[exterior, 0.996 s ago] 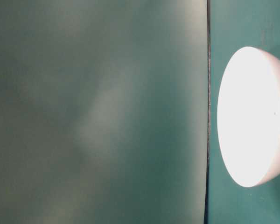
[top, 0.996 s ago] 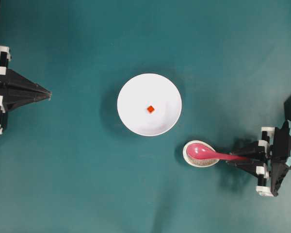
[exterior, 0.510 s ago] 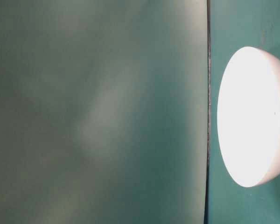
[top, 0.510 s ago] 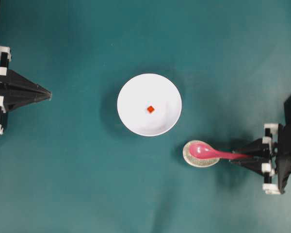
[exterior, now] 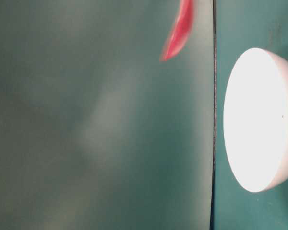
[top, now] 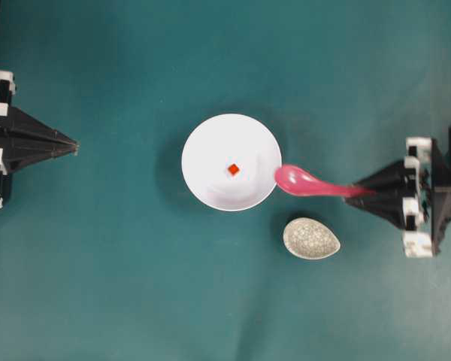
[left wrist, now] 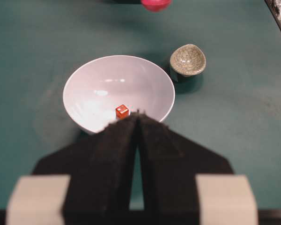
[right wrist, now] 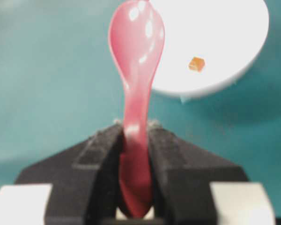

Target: Grip the spoon and scoop the red block from the bowl with right arm.

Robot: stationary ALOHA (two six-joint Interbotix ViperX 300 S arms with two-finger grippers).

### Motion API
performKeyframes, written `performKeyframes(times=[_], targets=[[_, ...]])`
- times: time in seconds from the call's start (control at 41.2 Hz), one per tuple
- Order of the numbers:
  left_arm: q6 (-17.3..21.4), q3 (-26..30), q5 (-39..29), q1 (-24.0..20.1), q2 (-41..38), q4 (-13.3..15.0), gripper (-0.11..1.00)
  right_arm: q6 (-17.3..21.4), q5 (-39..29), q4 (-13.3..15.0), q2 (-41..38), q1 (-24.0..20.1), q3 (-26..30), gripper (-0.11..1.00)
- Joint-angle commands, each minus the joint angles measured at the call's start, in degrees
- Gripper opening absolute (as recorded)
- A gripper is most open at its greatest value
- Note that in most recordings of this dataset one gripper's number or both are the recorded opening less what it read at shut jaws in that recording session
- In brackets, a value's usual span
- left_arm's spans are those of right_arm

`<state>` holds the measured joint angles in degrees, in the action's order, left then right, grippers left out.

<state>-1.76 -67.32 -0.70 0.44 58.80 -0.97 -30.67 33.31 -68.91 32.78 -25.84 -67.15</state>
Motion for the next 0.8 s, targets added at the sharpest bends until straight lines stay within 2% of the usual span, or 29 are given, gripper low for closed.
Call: performKeyframes(times=[0.0, 0.097, 0.194, 0.316, 0.413, 0.486, 0.559, 0.704, 0.777], targets=[[0.00, 1.67, 0.62, 0.18, -0.18, 0.00, 0.00, -3.08, -9.32, 0.18, 2.37, 8.00, 5.10, 0.22], [0.00, 1.76, 0.70, 0.00, -0.18, 0.00, 0.00, -5.62, -21.09, 0.18, 2.11, 16.70, 8.96, 0.22], [0.00, 1.76, 0.70, -0.44, -0.09, 0.00, 0.00, -5.71, -33.49, 0.70, 0.26, 24.87, 12.48, 0.22], [0.00, 1.85, 0.70, -0.62, 0.00, 0.00, 0.00, -5.71, -45.53, 2.90, -3.60, 32.08, 17.31, 0.22], [0.00, 1.85, 0.70, -0.70, 0.00, 0.00, 0.00, -5.71, -51.59, 6.15, -6.77, 34.72, 21.27, 0.22], [0.00, 1.76, 0.70, -0.62, 0.00, 0.00, 0.00, -5.54, -55.99, 10.28, -9.67, 36.04, 24.70, 0.22], [0.00, 1.85, 0.70, -0.70, 0.18, 0.00, 0.00, -5.01, -59.85, 13.01, -12.22, 36.83, 27.42, 0.22], [0.35, 1.93, 0.70, -0.70, 0.88, 0.00, 0.00, 0.62, -67.15, 17.14, -17.49, 38.41, 32.43, 0.22], [0.35, 2.02, 0.53, -0.70, 1.14, 0.00, 0.00, 5.45, -70.31, 21.36, -19.95, 38.58, 35.07, 0.22]])
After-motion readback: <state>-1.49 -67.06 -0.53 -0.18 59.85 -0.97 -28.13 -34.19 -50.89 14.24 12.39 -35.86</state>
